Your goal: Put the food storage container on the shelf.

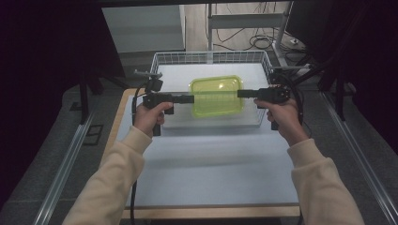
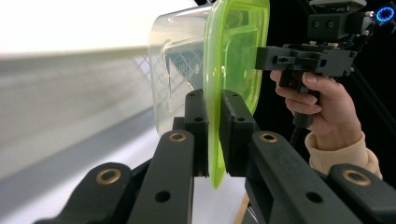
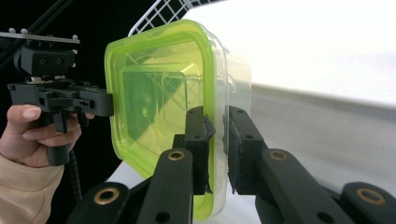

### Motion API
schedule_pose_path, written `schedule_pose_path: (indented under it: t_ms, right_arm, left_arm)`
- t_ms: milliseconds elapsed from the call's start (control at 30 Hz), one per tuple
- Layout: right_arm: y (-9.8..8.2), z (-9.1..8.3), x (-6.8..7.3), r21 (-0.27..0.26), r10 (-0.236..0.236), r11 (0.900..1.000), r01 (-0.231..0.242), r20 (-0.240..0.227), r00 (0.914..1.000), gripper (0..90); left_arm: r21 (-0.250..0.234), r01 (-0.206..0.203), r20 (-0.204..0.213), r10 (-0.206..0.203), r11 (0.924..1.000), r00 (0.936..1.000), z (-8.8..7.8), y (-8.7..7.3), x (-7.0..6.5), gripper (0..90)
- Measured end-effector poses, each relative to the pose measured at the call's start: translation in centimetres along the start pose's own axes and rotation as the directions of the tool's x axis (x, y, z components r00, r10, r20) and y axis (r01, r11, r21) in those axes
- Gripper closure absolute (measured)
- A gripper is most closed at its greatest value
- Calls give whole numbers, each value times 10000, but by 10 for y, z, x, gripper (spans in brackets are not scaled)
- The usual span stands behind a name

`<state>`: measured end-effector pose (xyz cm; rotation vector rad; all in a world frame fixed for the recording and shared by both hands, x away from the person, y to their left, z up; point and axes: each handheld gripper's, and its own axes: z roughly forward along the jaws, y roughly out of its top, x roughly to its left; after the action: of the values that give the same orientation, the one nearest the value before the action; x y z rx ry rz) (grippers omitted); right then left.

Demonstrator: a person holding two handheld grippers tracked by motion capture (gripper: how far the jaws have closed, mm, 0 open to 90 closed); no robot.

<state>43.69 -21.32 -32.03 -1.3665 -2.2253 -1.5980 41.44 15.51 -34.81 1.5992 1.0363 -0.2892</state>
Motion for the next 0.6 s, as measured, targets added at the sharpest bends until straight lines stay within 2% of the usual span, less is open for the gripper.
schedule_pose_path:
  t_ms: [367, 500, 600]
  right_arm:
    - [42, 24, -16, -115, 630, 9980, -629, 89, 9980, 792]
    - [54, 31, -21, -151, 734, 9972, -731, 272, 9969, 791]
    - [59, 36, -25, -203, 845, 9963, -838, 355, 9958, 791]
  left_arm:
    - [-42, 500, -3, -500, 9987, 9987, 5, 47, 28, 828]
    - [-42, 580, -194, -580, 9983, 9981, 9, 60, 37, 824]
    - [-143, 737, -119, -739, 9972, 9972, 10, 64, 42, 824]
